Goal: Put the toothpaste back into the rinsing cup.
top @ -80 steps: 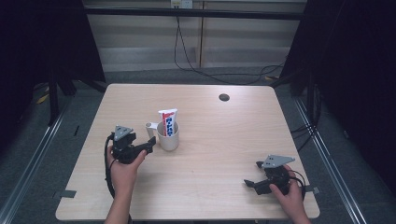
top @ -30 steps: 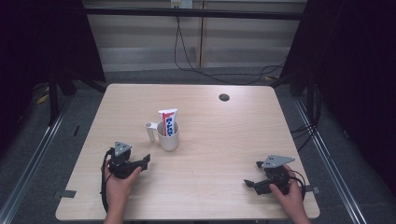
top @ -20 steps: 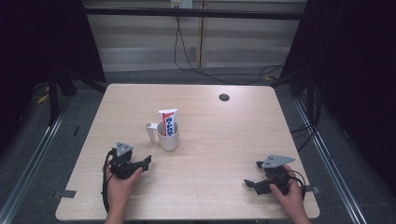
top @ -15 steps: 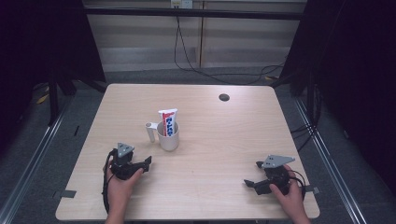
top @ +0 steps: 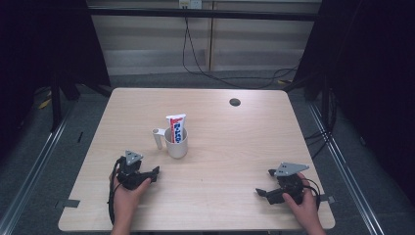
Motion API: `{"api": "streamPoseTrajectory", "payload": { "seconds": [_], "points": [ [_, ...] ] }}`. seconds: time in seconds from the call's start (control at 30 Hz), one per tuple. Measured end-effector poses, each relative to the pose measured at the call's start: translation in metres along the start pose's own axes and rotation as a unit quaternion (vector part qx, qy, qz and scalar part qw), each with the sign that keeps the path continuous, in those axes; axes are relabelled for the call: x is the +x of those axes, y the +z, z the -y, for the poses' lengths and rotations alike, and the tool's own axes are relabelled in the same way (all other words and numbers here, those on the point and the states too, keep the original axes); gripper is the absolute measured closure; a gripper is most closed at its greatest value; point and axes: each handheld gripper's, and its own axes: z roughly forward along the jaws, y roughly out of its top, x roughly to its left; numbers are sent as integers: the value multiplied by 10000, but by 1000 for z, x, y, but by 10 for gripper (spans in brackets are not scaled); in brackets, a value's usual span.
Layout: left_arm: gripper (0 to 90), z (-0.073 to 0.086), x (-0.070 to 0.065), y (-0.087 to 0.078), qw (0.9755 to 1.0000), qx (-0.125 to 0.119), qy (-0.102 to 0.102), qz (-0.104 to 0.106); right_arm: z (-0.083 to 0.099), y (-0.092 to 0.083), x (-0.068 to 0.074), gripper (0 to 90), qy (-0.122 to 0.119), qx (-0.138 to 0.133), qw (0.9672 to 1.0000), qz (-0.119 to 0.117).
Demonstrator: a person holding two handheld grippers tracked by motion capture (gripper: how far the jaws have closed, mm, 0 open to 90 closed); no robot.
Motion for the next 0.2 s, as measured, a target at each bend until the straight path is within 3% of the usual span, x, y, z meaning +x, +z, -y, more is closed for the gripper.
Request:
{"api": "streamPoseTrajectory", "payload": {
  "seconds": [0.2],
  "points": [
    [186,0,0,1,10000,83,-4,-7,0,0,0,105,0,2,10000,-5]
  ]
}}
